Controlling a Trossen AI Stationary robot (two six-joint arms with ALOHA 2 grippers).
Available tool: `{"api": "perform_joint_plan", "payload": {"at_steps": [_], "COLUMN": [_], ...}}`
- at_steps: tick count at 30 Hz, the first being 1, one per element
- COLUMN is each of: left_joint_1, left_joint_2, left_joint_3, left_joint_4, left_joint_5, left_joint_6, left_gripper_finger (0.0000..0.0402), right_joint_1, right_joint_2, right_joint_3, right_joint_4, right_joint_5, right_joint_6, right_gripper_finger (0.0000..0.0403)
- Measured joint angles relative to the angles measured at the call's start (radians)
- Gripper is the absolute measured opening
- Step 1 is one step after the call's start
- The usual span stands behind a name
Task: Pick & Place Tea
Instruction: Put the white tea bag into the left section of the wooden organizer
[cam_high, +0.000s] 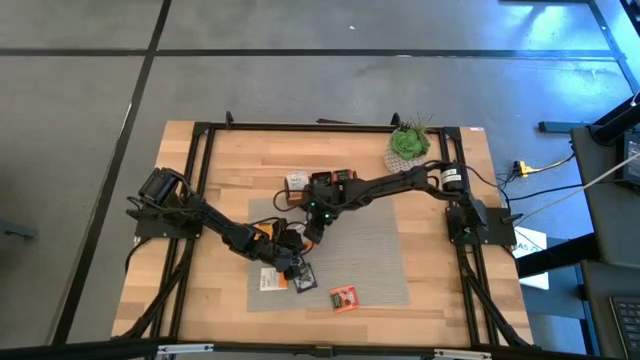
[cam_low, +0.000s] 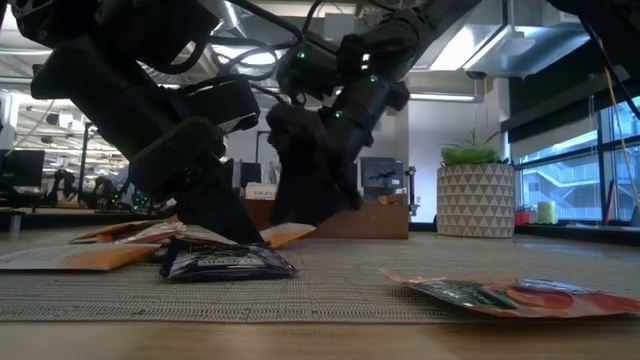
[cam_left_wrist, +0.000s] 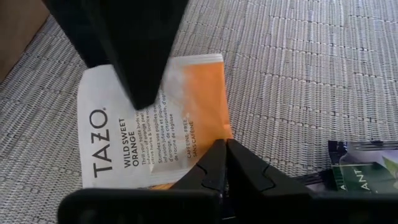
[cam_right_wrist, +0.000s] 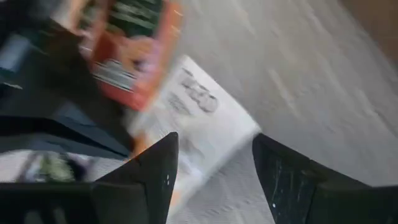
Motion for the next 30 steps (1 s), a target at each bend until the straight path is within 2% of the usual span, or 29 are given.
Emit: {"api": "perform_joint_plan", "payload": {"at_steps": [5, 14, 23, 30], "left_joint_1": [0.0, 0.0, -0.001, -0.001], "left_joint_2": [0.0, 0.0, 0.0, 0.0], "left_joint_3": [0.001, 0.001, 0.001, 0.001], "left_joint_4": [0.0, 0.0, 0.0, 0.0], "left_joint_5": [0.0, 0.0, -0.001, -0.004], "left_joint_6": [0.001, 0.008, 0.009, 0.009], "left_gripper_finger": [0.001, 0.001, 0.0012, 0.0009], "right_joint_1": [0.0, -0.023, -0.051, -0.051], "right_joint_2": [-0.001, -0.001, -0.002, -0.002], "right_joint_3": [0.0, 0.0, 0.0, 0.0], "right_joint_4": [0.064, 0.07, 0.071, 0.07], "right_joint_5": [-0.085, -0.079, -0.169, -0.17], "right_joint_6": [0.051, 0.046, 0.03, -0.007], "right_gripper_finger": [0.0207, 0.0196, 0.0114, 0.0064]}}
